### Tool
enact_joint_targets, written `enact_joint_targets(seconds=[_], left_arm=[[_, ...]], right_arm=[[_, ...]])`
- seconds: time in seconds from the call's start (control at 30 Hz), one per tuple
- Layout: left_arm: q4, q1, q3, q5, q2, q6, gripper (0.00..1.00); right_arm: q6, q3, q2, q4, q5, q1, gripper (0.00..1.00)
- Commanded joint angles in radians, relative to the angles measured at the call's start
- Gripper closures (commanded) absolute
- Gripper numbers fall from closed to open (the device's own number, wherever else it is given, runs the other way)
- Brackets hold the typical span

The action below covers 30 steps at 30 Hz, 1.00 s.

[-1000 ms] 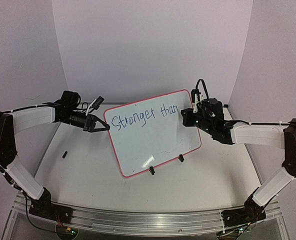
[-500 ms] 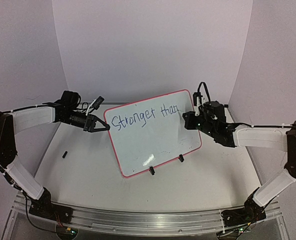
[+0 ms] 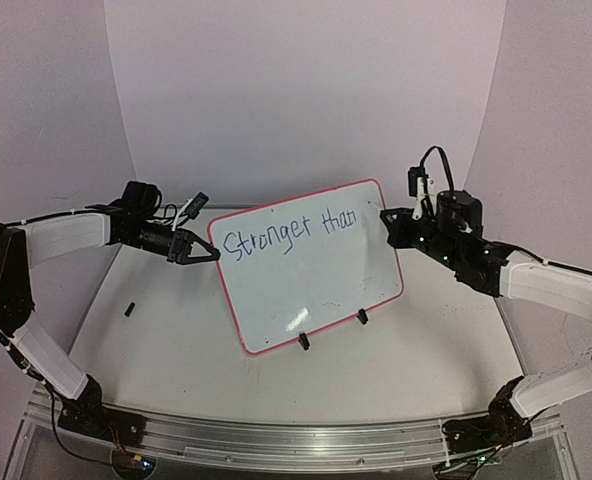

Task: Write a sentence on the whiteboard
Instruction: Write on the whiteboard with the whiteboard.

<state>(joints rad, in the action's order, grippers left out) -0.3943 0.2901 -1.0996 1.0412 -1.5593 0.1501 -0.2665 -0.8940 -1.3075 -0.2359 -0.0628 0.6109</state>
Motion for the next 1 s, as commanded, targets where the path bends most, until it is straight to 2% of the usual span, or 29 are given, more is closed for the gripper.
enact_joint_targets(seconds=[0.0,0.13,0.27,0.37,0.57,0.73,0.97], left_arm=[[0.012,0.026,-0.040,-0.060,0.010,0.058,1.00],[0.011,0.028,-0.040,-0.061,0.007,0.058,1.00],[0.012,0.030,-0.040,-0.060,0.008,0.057,1.00],[0.011,0.035,-0.040,-0.060,0.007,0.058,1.00],[0.009,0.038,-0.040,-0.065,0.008,0.060,1.00],[0.006,0.040,-0.040,-0.065,0.010,0.061,1.00],[0.006,0.040,-0.042,-0.064,0.010,0.061,1.00]], right_arm=[[0.023,0.038,0.074,0.007,0.110,0.000,1.00],[0.006,0.107,0.105,-0.082,0.239,0.050,1.00],[0.009,0.112,0.055,-0.112,0.250,0.159,1.00],[-0.019,0.088,-0.071,-0.187,0.277,0.257,1.00],[-0.023,-0.022,-0.279,-0.260,0.323,0.356,1.00],[-0.043,-0.082,-0.397,-0.310,0.341,0.390,1.00],[-0.061,-0.095,-0.450,-0.335,0.336,0.391,1.00]])
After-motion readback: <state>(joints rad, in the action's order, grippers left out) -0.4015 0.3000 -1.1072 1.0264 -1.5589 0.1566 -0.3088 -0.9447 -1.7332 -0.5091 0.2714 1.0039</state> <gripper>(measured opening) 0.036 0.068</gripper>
